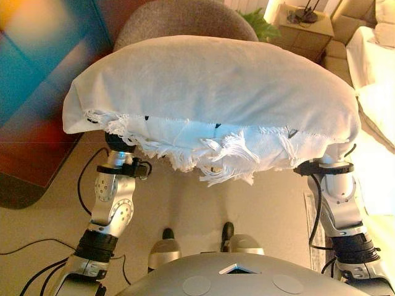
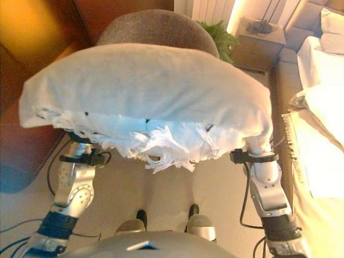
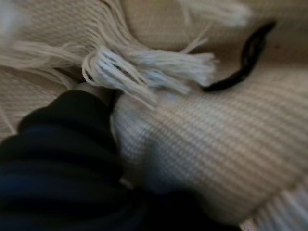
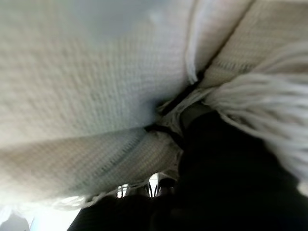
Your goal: Pick up the cushion and take it to the sofa
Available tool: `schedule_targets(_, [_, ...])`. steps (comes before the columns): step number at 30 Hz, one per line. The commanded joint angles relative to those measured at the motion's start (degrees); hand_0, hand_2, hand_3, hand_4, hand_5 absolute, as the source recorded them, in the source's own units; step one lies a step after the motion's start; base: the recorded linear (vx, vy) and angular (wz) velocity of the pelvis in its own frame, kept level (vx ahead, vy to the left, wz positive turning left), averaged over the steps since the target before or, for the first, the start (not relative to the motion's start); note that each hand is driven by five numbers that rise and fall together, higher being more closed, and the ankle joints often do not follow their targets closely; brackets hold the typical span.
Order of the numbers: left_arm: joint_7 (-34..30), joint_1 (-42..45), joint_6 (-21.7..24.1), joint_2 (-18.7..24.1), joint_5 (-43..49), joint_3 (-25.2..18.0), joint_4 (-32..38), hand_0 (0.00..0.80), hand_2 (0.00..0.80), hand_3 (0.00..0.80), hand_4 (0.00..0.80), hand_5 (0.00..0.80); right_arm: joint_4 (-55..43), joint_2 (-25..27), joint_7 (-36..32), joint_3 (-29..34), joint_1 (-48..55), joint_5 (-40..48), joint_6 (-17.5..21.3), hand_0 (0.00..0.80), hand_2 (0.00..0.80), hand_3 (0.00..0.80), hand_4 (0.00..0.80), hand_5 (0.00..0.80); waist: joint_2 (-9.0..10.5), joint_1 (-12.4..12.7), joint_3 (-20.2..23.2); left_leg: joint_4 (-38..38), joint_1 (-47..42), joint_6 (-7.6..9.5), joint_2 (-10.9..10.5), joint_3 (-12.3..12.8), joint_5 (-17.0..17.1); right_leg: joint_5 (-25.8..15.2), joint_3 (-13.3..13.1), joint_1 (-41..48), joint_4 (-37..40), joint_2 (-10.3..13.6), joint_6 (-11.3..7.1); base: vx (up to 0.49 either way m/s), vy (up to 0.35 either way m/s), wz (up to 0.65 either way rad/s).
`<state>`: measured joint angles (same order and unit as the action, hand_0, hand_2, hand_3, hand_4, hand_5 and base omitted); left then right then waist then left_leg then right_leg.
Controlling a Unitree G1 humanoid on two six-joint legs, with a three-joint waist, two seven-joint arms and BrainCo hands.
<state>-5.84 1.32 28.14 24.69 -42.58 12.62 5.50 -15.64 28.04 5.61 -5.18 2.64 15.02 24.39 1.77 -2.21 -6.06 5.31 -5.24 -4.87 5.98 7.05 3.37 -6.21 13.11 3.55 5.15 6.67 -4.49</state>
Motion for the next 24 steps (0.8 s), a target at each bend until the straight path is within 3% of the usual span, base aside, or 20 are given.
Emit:
schedule_targets(1, [-2.0,-6.8,3.3,-0.6,-1.3,6.0,8.4,0.800,0.800,0.800,0.800,0.800,-7.4,2.2,-1.0,-3.7,-4.9,0.6,3.8,0.800,0.800,0.800,0.800,0.800,-0.20,0.5,1.8,-0.3,0.6,0.26,2.7,-0.9,-2.6,9.2,-0.9,3.6,-2.8,-2.6,1.26,-0.086,-0.212,0.07])
schedule_targets(4, [-1.9,-6.3,4.7,-0.9,-2.0,5.6,8.8,0.800,0.800,0.800,0.800,0.800,-7.1,3.2,-1.2,-4.0,-6.4,0.4,3.8,0.800,0.800,0.800,0.800,0.800,0.73,1.0,0.5,-1.6,0.1,-0.55,4.6,-0.3,-1.7,8.9,-2.4,3.2,-3.1,-3.4,2.40,-0.079,-0.222,0.05])
schedule_targets(7, [-0.8,-4.4,6.7,-1.4,-0.5,4.9,8.9,0.800,0.800,0.800,0.800,0.800,-7.0,3.8,-3.2,-4.8,-6.8,2.2,5.7,0.800,0.800,0.800,0.800,0.800,2.40,1.6,-1.6,-14.1,5.0,0.62,5.5,-0.9,-1.3,8.4,-4.8,2.9,-4.2,-4.0,3.73,-0.051,-0.256,-0.20])
schedule_targets(9, [-0.4,-3.4,6.3,-1.7,-0.3,4.2,9.1,0.800,0.800,0.800,0.800,0.800,-6.8,4.0,-3.8,-5.2,-6.8,3.1,6.3,0.800,0.800,0.800,0.800,0.800,2.95,2.2,-2.7,-20.9,7.6,2.34,3.6,-1.6,-3.4,8.5,-5.6,3.3,-4.8,-4.2,4.08,0.017,-0.190,-0.56])
schedule_targets(10, [-0.9,-3.0,6.0,-1.7,0.3,3.7,9.7,0.800,0.800,0.800,0.800,0.800,-6.7,3.8,-3.2,-5.9,-7.1,2.6,6.6,0.800,0.800,0.800,0.800,0.800,2.69,3.2,-3.6,-23.7,10.2,3.29,0.1,-2.7,-4.1,9.1,-5.9,3.8,-5.6,-4.6,4.18,0.043,-0.134,-0.54])
schedule_targets(11, [-1.2,-2.8,6.1,-1.5,0.4,3.7,10.2,0.800,0.800,0.800,0.800,0.800,-6.6,3.7,-2.4,-6.6,-7.6,1.8,6.9,0.800,0.800,0.800,0.800,0.800,2.14,3.7,-4.3,-24.4,12.1,3.39,-1.6,-3.1,-3.7,9.7,-6.4,4.0,-6.5,-5.2,4.25,0.061,-0.103,-0.38])
schedule_targets(14, [-0.4,-3.3,6.4,-1.5,0.8,4.4,9.8,0.800,0.800,0.800,0.800,0.800,-6.0,3.1,-0.4,-8.7,-9.0,-0.6,7.0,0.800,0.800,0.800,0.800,0.800,0.22,4.6,-5.7,-20.2,14.2,2.90,-4.1,-3.2,-0.8,11.4,-7.3,4.7,-8.1,-7.3,4.55,0.133,-0.026,-0.23])
schedule_targets(16, [1.4,-4.1,6.4,-1.6,0.8,5.6,9.0,0.800,0.800,0.800,0.800,0.800,-5.2,2.8,1.2,-10.9,-10.9,-2.1,5.8,0.800,0.800,0.800,0.800,0.800,-1.35,5.4,-6.1,-14.7,15.9,2.39,-6.2,-4.4,3.0,12.9,-9.3,5.8,-9.1,-9.6,4.89,0.301,0.034,-0.27])
schedule_targets(18, [1.5,-3.5,6.2,-1.7,0.2,5.9,8.8,0.800,0.800,0.800,0.800,0.800,-5.2,2.8,0.7,-11.5,-11.0,-2.1,4.7,0.800,0.800,0.800,0.800,0.800,-2.18,6.2,-5.8,-9.9,16.4,2.09,-6.7,-5.7,5.6,14.4,-10.8,6.7,-10.3,-11.1,5.17,0.386,0.053,-0.87])
schedule_targets(20, [1.2,-2.6,6.3,-1.7,-0.3,6.0,8.7,0.800,0.800,0.800,0.800,0.800,-5.3,3.0,0.3,-11.5,-10.0,-1.9,4.3,0.800,0.800,0.800,0.800,0.800,-2.69,6.9,-5.6,-4.9,16.8,1.53,-6.2,-7.6,7.8,17.0,-12.1,7.5,-13.0,-12.6,5.62,0.457,0.043,-0.43])
schedule_targets(24, [0.5,-1.3,6.1,-2.3,-0.7,6.2,8.7,0.800,0.800,0.800,0.800,0.800,-5.3,2.6,0.1,-10.8,-7.5,-1.1,3.2,0.800,0.800,0.800,0.800,0.800,-2.49,7.3,-5.6,-0.3,17.3,0.58,-3.8,-9.0,7.4,22.1,-12.2,7.7,-19.3,-13.3,5.93,0.570,0.113,0.08])
